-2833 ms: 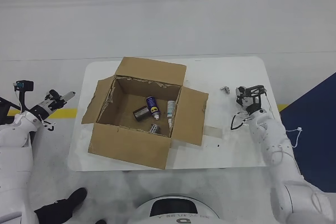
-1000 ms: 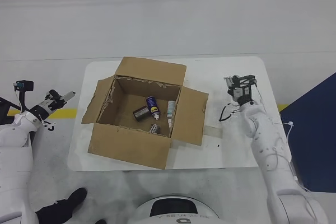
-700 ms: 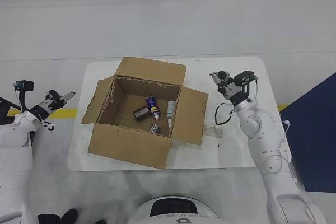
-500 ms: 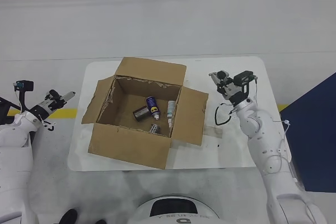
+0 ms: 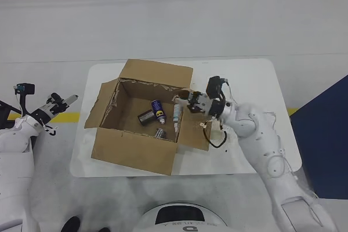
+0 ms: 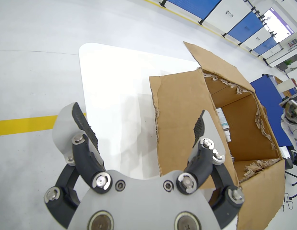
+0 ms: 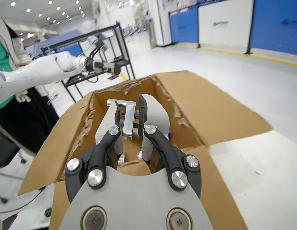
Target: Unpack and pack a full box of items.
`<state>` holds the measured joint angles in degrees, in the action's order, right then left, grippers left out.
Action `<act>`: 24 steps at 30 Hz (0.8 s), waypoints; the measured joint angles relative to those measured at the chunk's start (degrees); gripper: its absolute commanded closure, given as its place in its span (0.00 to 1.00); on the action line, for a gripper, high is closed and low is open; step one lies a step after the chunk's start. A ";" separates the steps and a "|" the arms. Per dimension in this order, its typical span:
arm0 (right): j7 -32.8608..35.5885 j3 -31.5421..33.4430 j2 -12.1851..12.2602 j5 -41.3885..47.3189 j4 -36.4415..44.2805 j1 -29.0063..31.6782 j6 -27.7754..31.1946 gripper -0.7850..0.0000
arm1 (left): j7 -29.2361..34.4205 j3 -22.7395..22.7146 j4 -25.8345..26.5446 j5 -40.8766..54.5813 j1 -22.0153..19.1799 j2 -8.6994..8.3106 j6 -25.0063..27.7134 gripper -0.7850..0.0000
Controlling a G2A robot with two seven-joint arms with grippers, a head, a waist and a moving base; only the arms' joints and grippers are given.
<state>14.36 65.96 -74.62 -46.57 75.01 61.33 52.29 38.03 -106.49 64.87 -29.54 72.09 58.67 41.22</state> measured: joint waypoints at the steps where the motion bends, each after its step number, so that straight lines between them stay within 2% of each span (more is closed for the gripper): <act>1: 3.39 -1.90 -0.30 2.65 -0.35 -1.34 -0.80 1.00 | 0.00 0.00 0.00 0.00 0.00 0.00 0.00 0.00; 4: 9.74 -5.51 -0.88 7.16 -1.09 -4.06 -3.32 1.00 | 0.00 0.00 0.00 0.00 0.00 0.00 0.00 0.00; 7: 14.96 -8.39 -1.33 8.10 -1.82 -6.16 -6.78 1.00 | 0.00 0.00 0.00 0.00 0.00 0.00 0.00 0.00; 8: 16.39 -9.12 -1.44 8.23 -1.94 -6.69 -7.71 0.92 | 0.00 0.00 0.00 0.00 0.00 0.00 0.00 0.00; 9: 17.65 -9.73 -1.53 8.43 -2.08 -7.11 -8.61 0.68 | 0.00 0.00 0.00 0.00 0.00 0.00 0.00 0.00; 11: 19.94 -10.70 -1.67 8.72 -2.14 -7.88 -10.65 0.47 | 0.00 0.00 0.00 0.00 0.00 0.00 0.00 0.00; 12: 20.42 -10.95 -1.71 8.76 -2.08 -8.09 -11.32 0.20 | 0.00 0.00 0.00 0.00 0.00 0.00 0.00 0.00; 13: 20.75 -11.19 -1.73 8.79 -2.01 -8.25 -11.88 0.00 | 0.00 0.00 0.00 0.00 0.00 0.00 0.00 0.00; 18: 19.68 -10.59 -1.40 8.86 -1.02 -7.59 -11.93 0.00 | 0.00 0.00 0.00 0.00 0.00 0.00 0.00 0.00; 24: 14.52 -6.23 -0.03 8.53 1.55 -3.65 -9.64 0.00 | 0.00 0.00 0.00 0.00 0.00 0.00 0.00 0.00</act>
<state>28.88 59.73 -74.65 -38.03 76.56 57.68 42.65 38.03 -106.49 64.87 -29.54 72.09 58.67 41.22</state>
